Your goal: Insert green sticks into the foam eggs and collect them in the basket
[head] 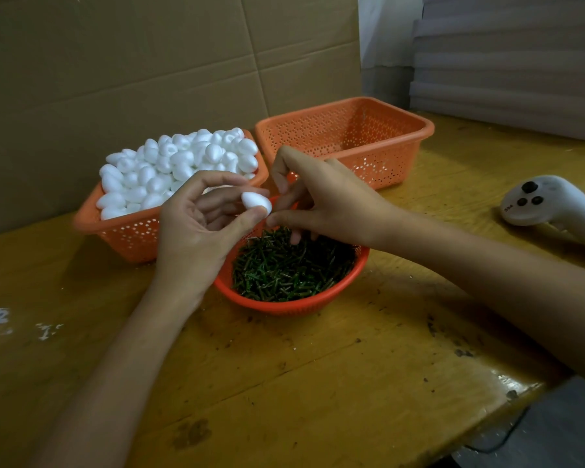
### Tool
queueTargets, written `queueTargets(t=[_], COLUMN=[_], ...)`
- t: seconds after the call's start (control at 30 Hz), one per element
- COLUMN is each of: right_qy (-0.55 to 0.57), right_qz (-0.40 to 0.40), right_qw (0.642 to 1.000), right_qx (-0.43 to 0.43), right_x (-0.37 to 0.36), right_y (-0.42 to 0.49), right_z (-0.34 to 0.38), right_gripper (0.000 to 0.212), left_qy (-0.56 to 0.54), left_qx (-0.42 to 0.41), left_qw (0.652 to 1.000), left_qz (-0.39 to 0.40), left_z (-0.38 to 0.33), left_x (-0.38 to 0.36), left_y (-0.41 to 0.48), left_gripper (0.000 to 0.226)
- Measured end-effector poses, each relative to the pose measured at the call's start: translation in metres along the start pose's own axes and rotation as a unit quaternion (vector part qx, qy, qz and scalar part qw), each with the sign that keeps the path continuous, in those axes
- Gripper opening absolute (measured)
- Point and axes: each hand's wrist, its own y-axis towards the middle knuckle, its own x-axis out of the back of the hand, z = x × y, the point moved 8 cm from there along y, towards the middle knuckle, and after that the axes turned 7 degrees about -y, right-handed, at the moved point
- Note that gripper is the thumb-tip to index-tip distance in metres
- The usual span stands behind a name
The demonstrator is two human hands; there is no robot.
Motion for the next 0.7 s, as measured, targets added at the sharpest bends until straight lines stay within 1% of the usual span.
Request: queueTargets(t=[0.07, 0.17, 0.3, 0.7], right_qy=[0.007, 0.016, 0.023, 0.011], right_qz=[0.018, 0.035, 0.052, 0.048], right_qw=[1.000, 0.999, 0.998, 0.999], right_qx=[0.009, 0.014, 0.011, 0.018], right_x=[-0.0035, -0.0065, -0.0080, -0.0083], right_y=[0.0002, -0.0005, -0.0014, -0.0001], right_z=[0.0011, 0.0016, 0.0021, 0.0030], right_gripper=[0.042, 0.043, 0.045, 0.043], left_qy=[0.006, 0.025, 0.038, 0.042], left_qx=[-0.003, -0.015, -0.022, -0.013], left_qw=[1.000, 0.999, 0.999, 0.999], left_qz=[0.005, 0.020, 0.021, 0.017], left_z=[-0.0004, -0.0019, -0.0022, -0.0009], left_x=[-0.0010, -0.0040, -0.0040, -0.0036], left_y=[0.0002, 0.0003, 0.0008, -0.0002], left_gripper=[0.038, 0.032, 0.024, 0.019])
